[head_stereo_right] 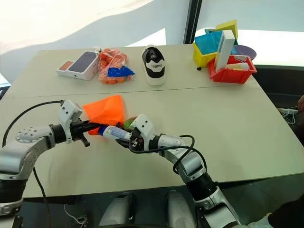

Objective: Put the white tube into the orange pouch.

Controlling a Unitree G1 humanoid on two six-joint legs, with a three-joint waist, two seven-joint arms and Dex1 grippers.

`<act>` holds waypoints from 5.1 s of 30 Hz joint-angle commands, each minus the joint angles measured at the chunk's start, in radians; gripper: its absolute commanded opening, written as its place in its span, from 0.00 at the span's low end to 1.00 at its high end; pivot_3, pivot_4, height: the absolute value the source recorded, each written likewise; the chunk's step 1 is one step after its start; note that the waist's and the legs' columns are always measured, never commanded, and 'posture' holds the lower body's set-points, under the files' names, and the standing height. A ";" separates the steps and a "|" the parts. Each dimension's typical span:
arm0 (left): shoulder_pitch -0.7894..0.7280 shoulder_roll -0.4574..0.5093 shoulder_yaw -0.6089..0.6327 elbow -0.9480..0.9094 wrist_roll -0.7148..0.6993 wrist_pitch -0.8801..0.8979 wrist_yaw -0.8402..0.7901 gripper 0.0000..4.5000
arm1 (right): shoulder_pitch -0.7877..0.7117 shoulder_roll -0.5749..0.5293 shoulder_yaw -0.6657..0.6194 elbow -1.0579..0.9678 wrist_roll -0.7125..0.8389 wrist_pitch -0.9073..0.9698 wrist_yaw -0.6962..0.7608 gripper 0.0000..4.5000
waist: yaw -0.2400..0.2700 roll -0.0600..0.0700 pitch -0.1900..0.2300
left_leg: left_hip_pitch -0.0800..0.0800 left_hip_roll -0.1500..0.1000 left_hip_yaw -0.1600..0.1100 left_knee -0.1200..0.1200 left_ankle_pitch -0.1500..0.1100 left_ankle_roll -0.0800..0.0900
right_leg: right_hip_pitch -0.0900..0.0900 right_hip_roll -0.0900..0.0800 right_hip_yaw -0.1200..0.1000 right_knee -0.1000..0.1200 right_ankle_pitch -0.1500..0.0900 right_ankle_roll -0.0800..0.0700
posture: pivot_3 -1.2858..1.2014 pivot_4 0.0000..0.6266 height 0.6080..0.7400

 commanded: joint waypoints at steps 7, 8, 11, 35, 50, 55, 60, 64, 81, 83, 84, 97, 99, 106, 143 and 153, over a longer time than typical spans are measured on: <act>-0.003 -0.005 -0.016 -0.127 -0.050 0.059 0.005 0.00 | -0.101 0.085 0.029 0.022 -0.087 0.017 -0.102 0.46 | 0.000 0.000 0.000 | 0.000 0.000 0.000 0.000 0.000 0.000 | 0.000 0.000 0.000 0.000 0.000 0.000 | 0.52 0.24 1.00; 0.000 -0.006 -0.019 -0.135 -0.053 0.064 0.004 0.00 | -0.108 0.092 0.030 0.025 -0.090 0.019 -0.103 0.46 | 0.000 0.000 0.000 | 0.000 0.000 0.000 0.000 0.000 0.000 | 0.000 0.000 0.000 0.000 0.000 0.000 | 0.52 0.24 1.00; 0.014 -0.007 -0.030 -0.156 -0.059 0.079 0.007 0.00 | -0.142 0.122 0.033 0.050 -0.108 0.034 -0.125 0.46 | -0.001 0.000 0.000 | 0.000 0.000 0.000 0.000 0.000 0.000 | 0.000 0.000 0.000 0.000 0.000 0.000 | 0.52 0.24 1.00; 0.059 0.034 0.007 -0.107 -0.052 0.025 -0.018 0.00 | -0.065 0.032 -0.062 -0.113 -0.057 0.157 -0.100 0.46 | -0.009 0.000 0.000 | -0.001 0.000 0.000 -0.002 0.000 0.000 | -0.002 0.000 0.000 0.000 -0.001 -0.002 | 0.52 0.24 1.00; 0.041 -0.037 -0.055 -0.195 -0.097 0.068 0.002 0.00 | -0.217 0.159 0.013 0.147 -0.154 0.075 -0.165 0.46 | -0.023 0.000 0.000 | -0.001 0.000 0.000 -0.002 0.000 0.000 | -0.002 0.000 0.000 0.000 0.000 0.001 | 0.52 0.24 1.00; 0.056 -0.042 -0.060 -0.219 -0.104 0.077 0.004 0.00 | -0.267 0.180 0.060 0.216 -0.200 0.030 -0.147 0.46 | -0.024 0.000 0.000 | -0.001 0.000 0.000 -0.002 0.000 0.000 | -0.002 0.000 0.000 0.000 0.000 0.001 | 0.52 0.24 1.00; 0.060 -0.049 -0.079 -0.237 -0.109 0.086 0.005 0.00 | -0.333 0.245 0.047 0.320 -0.233 -0.003 -0.183 0.46 | -0.025 0.000 0.000 | -0.001 0.000 0.000 -0.002 0.000 0.000 | -0.003 0.000 0.000 0.000 0.000 0.000 | 0.52 0.24 1.00; 0.076 -0.044 -0.069 -0.245 -0.109 0.089 0.004 0.00 | -0.330 0.263 0.040 0.334 -0.228 -0.027 -0.156 0.46 | -0.024 0.000 0.000 | -0.001 0.000 0.000 -0.002 0.000 0.000 | -0.003 0.000 0.000 0.000 0.000 0.000 | 0.52 0.24 1.00; 0.070 -0.106 0.111 -0.070 -0.198 0.100 0.040 0.00 | -0.186 0.082 -0.022 -0.036 -0.117 0.056 0.057 0.99 | -0.025 0.000 0.000 | -0.001 0.000 -0.001 -0.002 0.000 0.000 | -0.003 0.000 0.000 0.000 0.000 0.001 | 0.52 0.24 1.00; 0.064 -0.114 0.121 -0.053 -0.217 0.109 0.046 0.00 | -0.167 0.050 -0.045 -0.063 -0.103 0.086 0.057 0.94 | -0.024 0.000 0.000 | -0.001 0.000 -0.001 -0.002 0.000 0.000 | -0.003 0.000 0.000 0.000 0.000 0.001 | 0.52 0.24 1.00; 0.062 -0.116 0.125 -0.047 -0.225 0.114 0.049 0.00 | -0.162 0.040 -0.051 -0.069 -0.097 0.102 0.053 0.87 | -0.023 0.000 0.000 | -0.001 0.000 -0.001 -0.002 0.000 0.000 | -0.002 0.000 0.000 0.000 0.000 0.001 | 0.52 0.24 1.00; 0.048 -0.102 0.121 0.015 -0.263 0.130 0.040 0.00 | -0.121 -0.063 0.028 -0.073 -0.181 0.097 0.002 0.31 | -0.024 0.000 0.000 | -0.001 0.000 0.000 -0.002 0.000 0.000 | -0.003 0.000 0.000 0.000 -0.001 -0.002 | 0.52 0.24 1.00; 0.046 -0.106 0.119 0.007 -0.267 0.132 0.043 0.00 | -0.134 -0.036 0.046 -0.040 -0.187 0.087 -0.007 0.31 | -0.024 0.000 0.000 | -0.001 0.000 0.000 -0.002 0.000 0.000 | -0.003 0.000 0.000 0.000 -0.001 -0.002 | 0.52 0.24 1.00; 0.047 -0.116 0.112 -0.033 -0.281 0.140 0.052 0.00 | -0.223 0.087 0.069 0.145 -0.221 -0.024 -0.048 0.31 | -0.024 0.000 0.000 | -0.001 0.000 0.000 -0.002 0.000 0.000 | -0.003 0.000 0.000 0.000 0.000 -0.001 | 0.52 0.24 1.00; 0.231 0.005 0.194 -0.015 -0.232 0.016 -0.030 0.20 | -0.162 -0.071 0.060 0.161 -0.369 -0.257 0.001 0.66 | -0.023 0.000 0.000 | -0.002 0.000 0.001 -0.003 0.000 0.000 | -0.004 -0.002 0.001 -0.001 -0.002 -0.004 | 0.52 0.24 1.00; 0.225 0.007 0.229 -0.040 -0.265 0.040 -0.025 0.78 | -0.182 -0.065 0.031 0.263 -0.410 -0.306 -0.038 0.12 | -0.024 0.000 0.000 | -0.002 0.000 0.001 -0.004 0.000 0.000 | -0.004 -0.001 0.001 -0.001 -0.002 -0.004 | 0.52 0.24 1.00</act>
